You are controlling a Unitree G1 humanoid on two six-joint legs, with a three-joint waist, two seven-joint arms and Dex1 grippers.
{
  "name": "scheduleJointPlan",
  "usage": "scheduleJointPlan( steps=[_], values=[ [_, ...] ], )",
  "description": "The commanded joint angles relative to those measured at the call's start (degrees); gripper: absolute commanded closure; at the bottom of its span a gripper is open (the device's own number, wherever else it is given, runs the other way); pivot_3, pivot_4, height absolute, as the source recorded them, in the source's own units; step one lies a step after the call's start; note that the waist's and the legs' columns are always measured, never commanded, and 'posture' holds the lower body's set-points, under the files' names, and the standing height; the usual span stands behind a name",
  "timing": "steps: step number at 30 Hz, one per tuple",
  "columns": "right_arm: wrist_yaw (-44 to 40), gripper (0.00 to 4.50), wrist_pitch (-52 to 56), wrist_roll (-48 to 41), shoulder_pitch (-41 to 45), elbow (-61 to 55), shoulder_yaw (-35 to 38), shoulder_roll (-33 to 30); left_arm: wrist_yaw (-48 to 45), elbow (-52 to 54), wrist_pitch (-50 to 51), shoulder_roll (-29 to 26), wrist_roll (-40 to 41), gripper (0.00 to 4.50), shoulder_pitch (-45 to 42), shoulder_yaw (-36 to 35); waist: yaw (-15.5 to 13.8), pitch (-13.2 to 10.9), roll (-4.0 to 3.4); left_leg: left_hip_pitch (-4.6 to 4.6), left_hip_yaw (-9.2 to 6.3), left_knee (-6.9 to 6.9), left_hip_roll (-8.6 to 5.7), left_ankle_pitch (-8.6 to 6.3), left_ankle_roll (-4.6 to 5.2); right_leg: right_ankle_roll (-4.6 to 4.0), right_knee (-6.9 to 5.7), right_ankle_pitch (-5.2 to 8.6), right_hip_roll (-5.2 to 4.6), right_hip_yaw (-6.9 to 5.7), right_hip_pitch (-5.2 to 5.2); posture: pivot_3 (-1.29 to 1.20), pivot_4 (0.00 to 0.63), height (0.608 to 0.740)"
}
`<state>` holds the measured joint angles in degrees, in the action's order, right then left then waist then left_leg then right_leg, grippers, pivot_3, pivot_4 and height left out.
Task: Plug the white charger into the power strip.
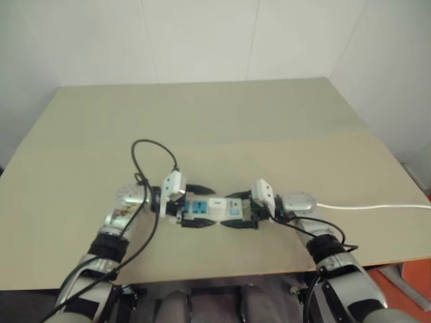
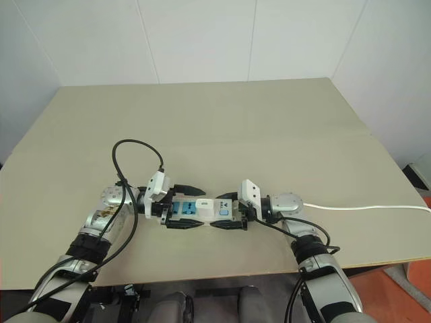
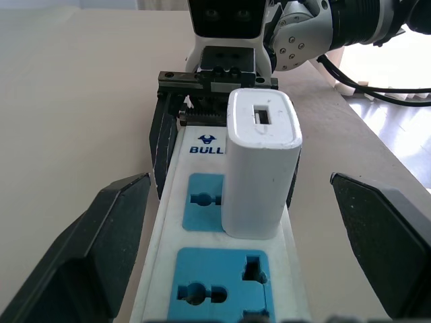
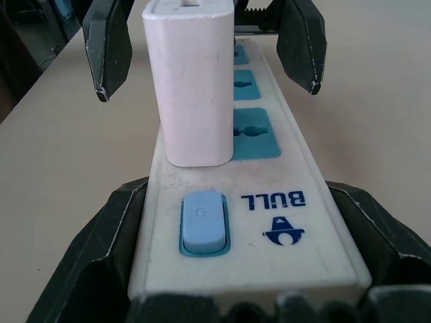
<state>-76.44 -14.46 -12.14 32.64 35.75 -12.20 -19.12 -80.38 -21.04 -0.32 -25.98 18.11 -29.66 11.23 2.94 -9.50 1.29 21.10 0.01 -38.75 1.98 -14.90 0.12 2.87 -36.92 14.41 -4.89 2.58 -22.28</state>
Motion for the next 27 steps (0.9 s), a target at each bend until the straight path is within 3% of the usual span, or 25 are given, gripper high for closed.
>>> scheduleJointPlan(
  steps=[1, 4, 6, 8, 18, 22, 27],
  values=[
    [0.6, 1.06, -0.1, 0.2, 0.8, 0.5, 1.5, -0.7, -0.9, -1.5, 1.9, -0.1, -0.6, 0.02, 1.1, 0.6, 0.0, 0.0, 0.00, 0.00, 0.00, 0.00, 0.00, 0.00, 0.00, 0.00, 0.00, 0.00, 0.00, 0.00, 0.00, 0.00, 0.150, 0.740],
    [0.4, 1.06, 0.1, 0.2, 0.8, 0.6, 1.4, -0.6, -2.3, 1.2, 3.1, -1.6, 1.0, 0.02, 0.7, -0.9, 0.0, 0.0, 0.00, 0.01, 0.00, 0.00, 0.00, 0.00, 0.00, 0.00, 0.01, 0.00, 0.00, 0.00, 0.00, 0.00, 0.150, 0.740],
    [1.0, 0.33, -0.3, 0.7, 1.0, 0.9, 1.4, -0.7, -3.4, 4.4, 5.7, -3.5, 3.1, 0.00, 0.1, -2.7, 0.0, 0.0, 0.01, 0.03, 0.00, 0.01, 0.00, 0.00, 0.00, 0.00, 0.02, 0.00, 0.00, 0.00, -0.03, 0.00, 0.150, 0.740],
    [0.5, 0.04, 0.1, 0.7, 1.4, 1.5, 1.3, -0.9, -3.8, 6.9, 7.7, -5.0, 5.0, 0.00, -0.5, -4.3, 0.0, 0.0, 0.03, 0.09, 0.00, 0.01, 0.01, 0.00, 0.00, 0.00, 0.02, 0.00, 0.00, -0.01, -0.09, 0.00, 0.150, 0.740],
    [-0.8, 0.04, 1.0, -0.8, 2.4, -0.2, 3.9, -4.9, -5.6, 14.1, 13.8, -12.4, 9.6, 0.00, -2.3, -9.6, -0.6, -0.1, 0.03, 0.40, -0.02, 0.03, 0.01, -0.01, 0.00, 0.00, 0.25, 0.00, -0.02, -0.10, -0.26, 0.00, 0.150, 0.740],
    [-1.6, 0.04, 3.5, -3.2, -0.5, -7.3, 6.7, -10.0, -9.4, 11.6, 13.1, -17.2, 8.7, 0.00, -3.4, -9.5, -0.7, -0.1, 0.02, 1.14, -0.02, 0.00, 0.00, 0.00, 0.00, 0.00, 0.15, -0.01, -0.03, -0.10, -1.01, 0.00, 0.150, 0.740],
    [-1.5, 0.04, 8.1, -6.6, -5.4, -16.3, 11.0, -16.6, -11.8, 10.3, 12.0, -21.0, 8.6, 0.00, -4.2, -10.6, -0.9, -0.2, 0.03, 1.28, -0.02, 0.01, 0.00, -0.01, 0.01, 0.00, 0.21, 0.00, -0.03, -0.12, -1.05, 0.00, 0.150, 0.740]
  ],
)
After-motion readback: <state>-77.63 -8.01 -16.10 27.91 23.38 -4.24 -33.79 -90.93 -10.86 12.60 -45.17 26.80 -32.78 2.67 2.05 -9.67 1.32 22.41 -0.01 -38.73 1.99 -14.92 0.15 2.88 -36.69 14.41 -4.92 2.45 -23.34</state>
